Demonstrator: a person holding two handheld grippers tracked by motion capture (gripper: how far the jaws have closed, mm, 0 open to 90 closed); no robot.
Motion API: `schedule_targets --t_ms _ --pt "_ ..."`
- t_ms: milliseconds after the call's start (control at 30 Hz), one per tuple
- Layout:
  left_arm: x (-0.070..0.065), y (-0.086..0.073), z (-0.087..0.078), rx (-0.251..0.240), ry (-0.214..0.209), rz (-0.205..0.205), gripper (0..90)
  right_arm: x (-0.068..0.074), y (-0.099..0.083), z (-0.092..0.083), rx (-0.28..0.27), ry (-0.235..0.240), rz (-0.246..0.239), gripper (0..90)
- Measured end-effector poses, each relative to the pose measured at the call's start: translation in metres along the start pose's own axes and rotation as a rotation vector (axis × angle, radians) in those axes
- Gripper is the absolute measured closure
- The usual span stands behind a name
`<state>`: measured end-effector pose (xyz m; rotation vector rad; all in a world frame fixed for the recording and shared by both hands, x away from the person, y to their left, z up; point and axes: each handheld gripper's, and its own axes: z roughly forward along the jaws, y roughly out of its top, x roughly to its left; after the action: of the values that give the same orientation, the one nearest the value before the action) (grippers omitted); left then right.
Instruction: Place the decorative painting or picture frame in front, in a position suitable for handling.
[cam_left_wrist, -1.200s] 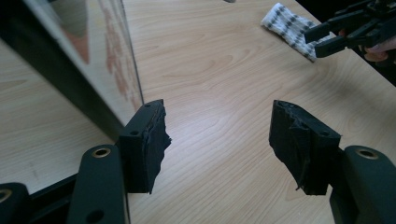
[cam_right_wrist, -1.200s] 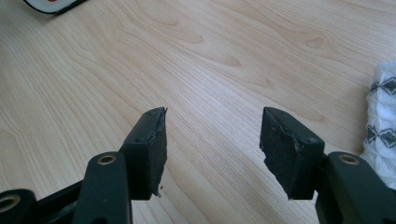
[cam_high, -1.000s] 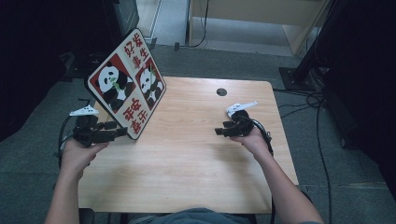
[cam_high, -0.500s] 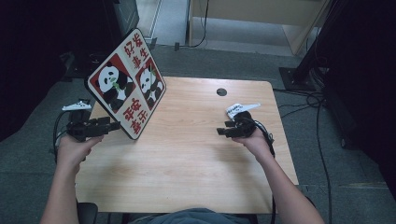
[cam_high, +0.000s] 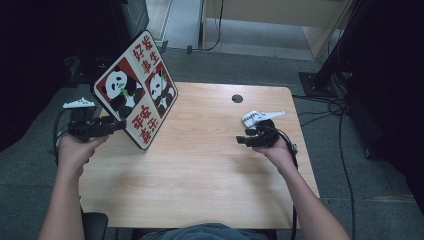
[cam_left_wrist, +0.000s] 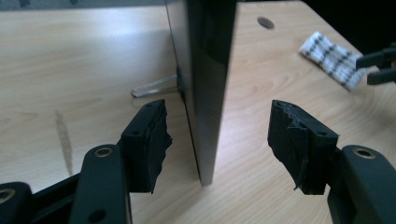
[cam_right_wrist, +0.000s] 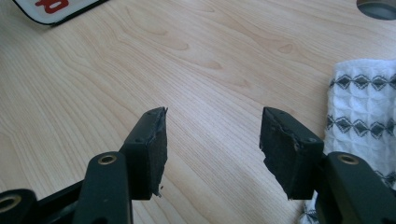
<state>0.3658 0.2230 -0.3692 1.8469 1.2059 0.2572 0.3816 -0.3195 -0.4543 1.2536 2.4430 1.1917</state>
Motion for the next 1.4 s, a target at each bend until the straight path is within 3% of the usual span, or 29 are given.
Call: schedule_targets --t_ms 267,367,467,767,900,1400 --pt "-0.001 0.026 -0.006 0.022 0.026 0.012 38.9 -0.004 -0.003 0.0 0.013 -0.001 0.013 42.4" --pt "-0.002 0.039 -0.006 0.026 0.016 0.01 39.1 -0.004 -0.003 0.0 0.015 -0.001 0.014 42.4" --pt "-0.003 0.053 -0.005 0.056 0.028 0.029 39.1 -0.004 -0.003 0.0 0.018 -0.002 0.009 42.4" --pt "0.001 0.087 -0.002 0.08 0.014 0.021 39.5 -0.005 -0.004 -0.002 0.022 -0.007 0.006 42.4" --pt "0.008 0.1 -0.001 0.094 -0.023 -0.002 39.3 -0.005 -0.005 -0.002 0.026 -0.006 0.008 42.4" --pt "0.021 0.137 0.001 0.158 -0.001 -0.01 41.1 -0.004 -0.005 0.0 0.04 -0.003 -0.001 42.4"
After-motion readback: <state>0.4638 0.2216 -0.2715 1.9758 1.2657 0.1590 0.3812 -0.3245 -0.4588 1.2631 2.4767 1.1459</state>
